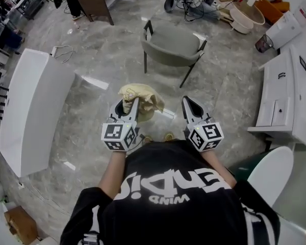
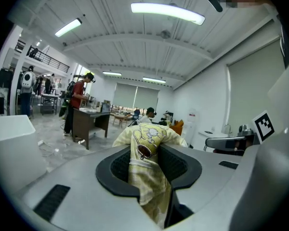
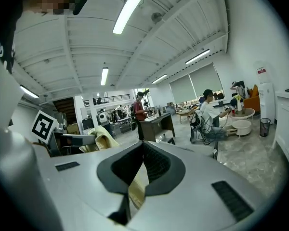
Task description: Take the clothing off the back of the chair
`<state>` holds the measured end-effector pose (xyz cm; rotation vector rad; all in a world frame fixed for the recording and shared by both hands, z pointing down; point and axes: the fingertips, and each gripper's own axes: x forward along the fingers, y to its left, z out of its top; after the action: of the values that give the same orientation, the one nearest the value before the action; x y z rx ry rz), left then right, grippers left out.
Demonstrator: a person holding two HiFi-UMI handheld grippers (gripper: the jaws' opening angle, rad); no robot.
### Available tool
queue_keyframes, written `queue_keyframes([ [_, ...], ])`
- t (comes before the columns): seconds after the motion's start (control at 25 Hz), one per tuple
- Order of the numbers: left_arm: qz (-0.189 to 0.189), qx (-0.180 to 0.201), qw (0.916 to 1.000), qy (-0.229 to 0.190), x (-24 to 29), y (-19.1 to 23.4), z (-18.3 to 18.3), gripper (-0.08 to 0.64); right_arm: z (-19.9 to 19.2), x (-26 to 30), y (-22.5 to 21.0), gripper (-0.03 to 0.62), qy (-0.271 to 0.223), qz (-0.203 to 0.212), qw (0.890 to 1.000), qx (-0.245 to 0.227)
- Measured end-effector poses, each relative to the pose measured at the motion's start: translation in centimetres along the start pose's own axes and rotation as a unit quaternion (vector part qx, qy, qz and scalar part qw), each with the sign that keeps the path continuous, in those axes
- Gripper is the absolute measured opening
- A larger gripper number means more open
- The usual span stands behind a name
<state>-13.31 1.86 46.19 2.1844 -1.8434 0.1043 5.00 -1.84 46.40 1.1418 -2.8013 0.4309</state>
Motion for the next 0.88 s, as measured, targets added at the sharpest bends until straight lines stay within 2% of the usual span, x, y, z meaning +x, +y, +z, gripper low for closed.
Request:
queue_keyframes([
  [0.88, -0.009, -0.022, 0.9997, 0.009, 0.1, -0.9, -0.1, 0.132, -0.1, 0.3, -0.3, 0.014, 0.001, 0.002, 1.0, -0.007],
])
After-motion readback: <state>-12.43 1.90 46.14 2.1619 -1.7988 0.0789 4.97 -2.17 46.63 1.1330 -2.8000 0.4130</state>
